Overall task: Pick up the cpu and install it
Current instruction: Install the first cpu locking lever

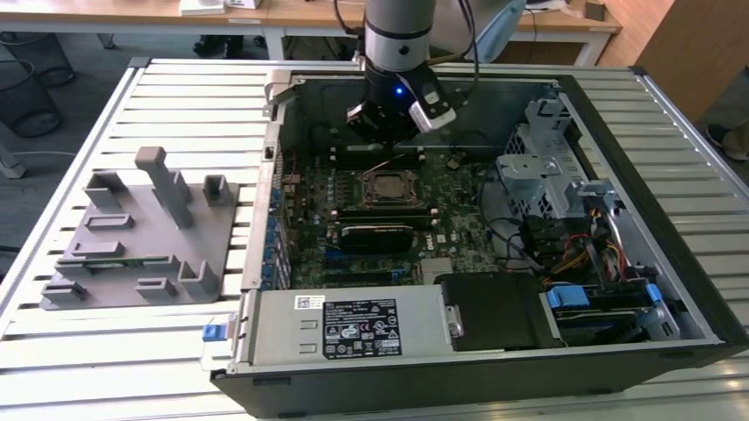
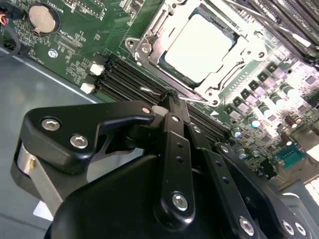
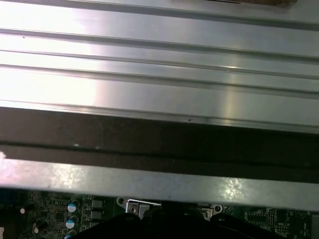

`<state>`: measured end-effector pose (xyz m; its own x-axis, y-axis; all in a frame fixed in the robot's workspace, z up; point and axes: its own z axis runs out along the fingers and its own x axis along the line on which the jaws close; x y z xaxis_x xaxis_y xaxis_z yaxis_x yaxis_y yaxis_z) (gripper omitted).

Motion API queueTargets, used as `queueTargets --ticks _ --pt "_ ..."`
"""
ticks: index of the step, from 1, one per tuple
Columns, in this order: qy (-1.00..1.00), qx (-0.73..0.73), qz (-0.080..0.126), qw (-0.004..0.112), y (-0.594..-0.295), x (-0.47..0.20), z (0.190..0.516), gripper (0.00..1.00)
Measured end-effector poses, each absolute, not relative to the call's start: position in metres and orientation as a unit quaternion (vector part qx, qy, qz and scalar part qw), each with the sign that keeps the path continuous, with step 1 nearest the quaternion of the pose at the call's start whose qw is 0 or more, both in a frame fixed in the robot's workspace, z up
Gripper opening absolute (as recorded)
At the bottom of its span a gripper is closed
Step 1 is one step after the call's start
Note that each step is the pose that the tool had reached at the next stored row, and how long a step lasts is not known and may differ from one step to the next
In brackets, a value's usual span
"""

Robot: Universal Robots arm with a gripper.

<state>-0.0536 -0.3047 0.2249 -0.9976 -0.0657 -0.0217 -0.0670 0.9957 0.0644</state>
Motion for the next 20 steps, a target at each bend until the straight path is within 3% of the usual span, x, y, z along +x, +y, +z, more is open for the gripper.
queueTargets --ticks 20 --pt "0.999 -0.033 0.033 0.010 -0.302 -0.043 0.217 0.11"
